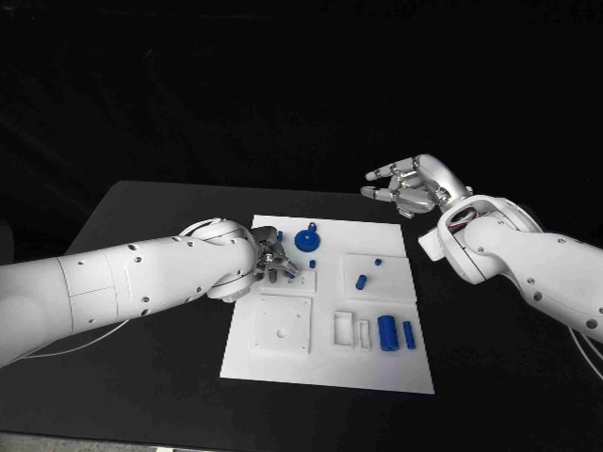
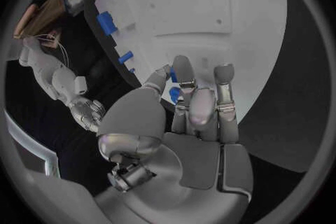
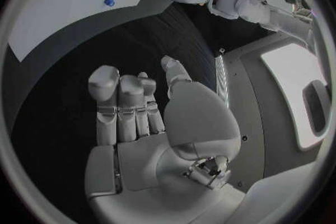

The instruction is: Assemble the parts on the task board

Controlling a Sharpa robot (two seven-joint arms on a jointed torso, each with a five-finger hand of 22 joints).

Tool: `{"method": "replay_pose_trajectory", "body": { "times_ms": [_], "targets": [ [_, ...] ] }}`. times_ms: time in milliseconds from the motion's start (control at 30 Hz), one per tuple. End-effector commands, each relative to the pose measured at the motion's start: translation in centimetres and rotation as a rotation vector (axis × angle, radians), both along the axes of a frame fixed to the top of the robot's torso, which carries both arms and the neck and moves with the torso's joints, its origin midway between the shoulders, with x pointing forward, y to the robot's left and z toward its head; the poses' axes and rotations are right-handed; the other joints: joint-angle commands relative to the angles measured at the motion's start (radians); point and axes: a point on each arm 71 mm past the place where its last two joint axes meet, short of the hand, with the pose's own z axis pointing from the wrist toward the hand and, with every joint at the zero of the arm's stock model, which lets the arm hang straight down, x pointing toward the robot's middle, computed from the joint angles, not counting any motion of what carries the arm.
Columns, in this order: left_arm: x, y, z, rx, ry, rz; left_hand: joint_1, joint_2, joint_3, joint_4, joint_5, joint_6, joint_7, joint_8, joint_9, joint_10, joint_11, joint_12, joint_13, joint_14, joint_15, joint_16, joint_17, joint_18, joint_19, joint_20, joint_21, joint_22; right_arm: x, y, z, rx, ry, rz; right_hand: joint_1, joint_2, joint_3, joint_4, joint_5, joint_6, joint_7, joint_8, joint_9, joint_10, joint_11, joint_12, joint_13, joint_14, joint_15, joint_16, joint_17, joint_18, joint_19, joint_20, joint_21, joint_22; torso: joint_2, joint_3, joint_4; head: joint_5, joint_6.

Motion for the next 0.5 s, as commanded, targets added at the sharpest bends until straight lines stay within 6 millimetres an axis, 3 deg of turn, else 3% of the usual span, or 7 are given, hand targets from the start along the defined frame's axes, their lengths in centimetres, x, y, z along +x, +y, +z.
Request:
{"method": "replay_pose_trajectory", "body": {
  "times_ms": [33,367,500],
  "targets": [
    [-0.09,-0.27,-0.14,0.013,0.022,-0.02,0.046,0.053,-0.004,0.002,-0.002,0.178,-0.088,0.004,0.149,0.05,-0.007,0.002,-0.001,0.005,0.001,0.0,-0.002,-0.005,0.005,0.0,-0.004,0.016,-0.02,0.15,-0.05,-0.004,0.007,0.012,-0.008,0.001,0.001,0.005,0.006,0.005,-0.001,-0.005,-0.001,-0.008,-0.001,-0.004,-0.001,-0.004,0.0,-0.006,-0.001,0.007,0.026,0.004,-0.003,0.101,0.0,0.0002,-0.0003,0.0,-0.002],
    [-0.22,-0.46,-0.39,0.042,0.038,-0.042,0.048,0.053,-0.007,-0.001,-0.004,0.178,-0.088,0.004,0.15,0.05,-0.006,0.002,-0.002,0.005,0.001,0.0,-0.002,-0.005,0.005,0.0,-0.006,0.016,-0.01,0.16,-0.05,-0.005,0.007,0.012,-0.008,0.001,0.001,0.005,0.006,0.005,-0.001,-0.005,-0.001,-0.008,-0.001,-0.004,-0.001,-0.004,0.0,-0.006,-0.001,0.007,0.026,0.004,-0.003,0.101,0.0,0.0002,0.0005,-0.001,-0.003],
    [-0.24,-0.45,-0.47,0.051,0.041,-0.046,0.047,0.056,-0.012,0.002,-0.028,0.179,-0.089,0.005,0.151,0.05,-0.007,0.003,-0.002,0.004,0.001,0.0,-0.002,-0.006,0.005,0.0,-0.006,0.016,-0.01,0.16,-0.06,-0.005,0.008,0.013,-0.008,0.001,0.001,0.005,0.006,0.005,-0.001,-0.005,-0.001,-0.008,-0.001,-0.004,-0.001,-0.004,0.0,-0.006,-0.001,0.007,0.026,0.004,-0.003,0.101,0.0,-0.0002,-0.0003,-0.001,-0.004]
  ]
}}
